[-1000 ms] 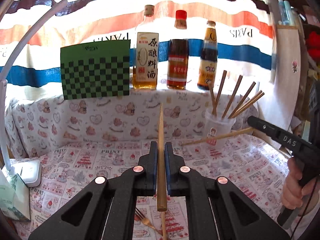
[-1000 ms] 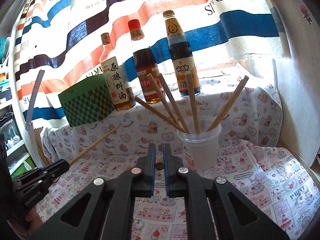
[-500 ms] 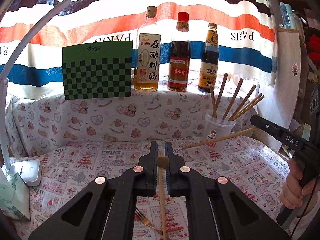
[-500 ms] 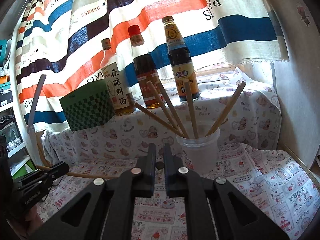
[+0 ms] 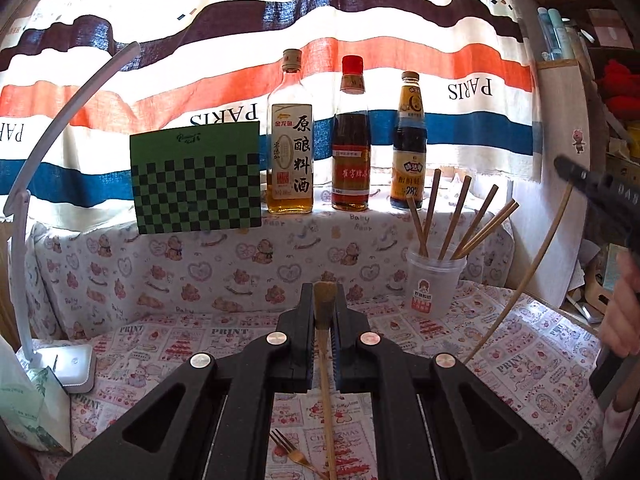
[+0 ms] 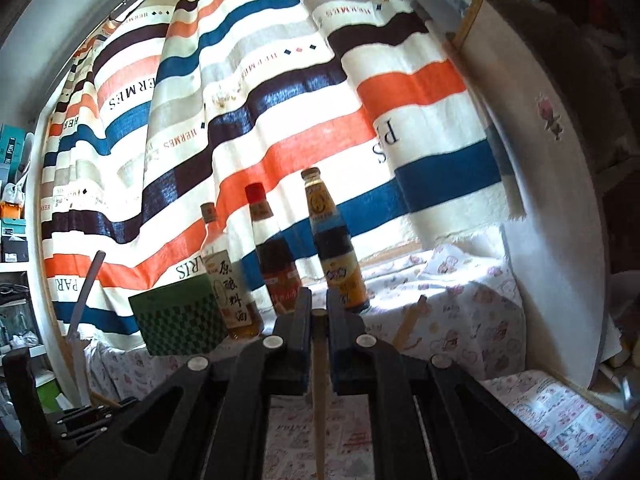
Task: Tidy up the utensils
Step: 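Carry both held chopsticks over the clear cup and lower them in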
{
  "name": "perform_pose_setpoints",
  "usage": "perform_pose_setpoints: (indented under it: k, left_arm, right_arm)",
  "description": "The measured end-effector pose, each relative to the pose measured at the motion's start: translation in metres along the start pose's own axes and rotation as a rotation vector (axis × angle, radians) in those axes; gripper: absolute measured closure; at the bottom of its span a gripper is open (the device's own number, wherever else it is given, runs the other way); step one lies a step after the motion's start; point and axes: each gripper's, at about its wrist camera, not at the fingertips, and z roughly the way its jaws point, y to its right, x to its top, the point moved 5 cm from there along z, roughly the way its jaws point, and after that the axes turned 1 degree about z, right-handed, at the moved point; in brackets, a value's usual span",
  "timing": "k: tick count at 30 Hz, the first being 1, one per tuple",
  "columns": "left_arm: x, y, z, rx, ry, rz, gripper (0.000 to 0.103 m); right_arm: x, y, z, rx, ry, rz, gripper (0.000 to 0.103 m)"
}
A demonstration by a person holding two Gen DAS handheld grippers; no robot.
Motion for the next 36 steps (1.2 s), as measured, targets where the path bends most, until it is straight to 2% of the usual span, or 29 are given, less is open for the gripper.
perform_pose_setpoints:
  k: [4,11,15,18,22,26,32,33,36]
  left_arm:
    - [0.001,-0.004,0.000,0.007,0.001,-0.019,0.097]
    - [0.000,-0.016,0.005,0.029,-0.011,-0.058,0.097]
    - [0.001,-0.020,0.003,0.030,-0.006,-0.078,0.097]
    - [0.003,-0.023,0.001,0.033,0.004,-0.082,0.097]
    - [0.005,-0.024,-0.002,0.031,0.016,-0.082,0.097]
    - [0.006,-0.023,-0.004,0.023,0.026,-0.080,0.097]
    - [0.005,-0.021,-0.003,0.027,0.023,-0.073,0.097]
    - [0.005,-0.020,-0.003,0.028,0.024,-0.071,0.097]
    - [0.004,-0.019,-0.003,0.028,0.029,-0.061,0.097]
  right_arm:
    - [0.026,-0.003,0.004,-0.015,0.033,-0.001,0.097]
    - [0.079,-0.007,0.020,-0.156,0.203,-0.072,0.097]
    - [0.089,-0.006,0.042,-0.198,0.238,-0.097,0.097]
    - [0.079,-0.005,0.070,-0.213,0.185,-0.120,0.097]
    - [0.039,0.001,0.103,-0.217,0.015,-0.141,0.097]
    - [0.017,0.001,0.106,-0.149,-0.091,-0.149,0.097]
    - [0.003,0.004,0.107,-0.123,-0.173,-0.142,0.096]
    - [0.001,0.005,0.105,-0.113,-0.183,-0.134,0.091]
    - [-0.001,0.008,0.094,-0.114,-0.184,-0.110,0.065]
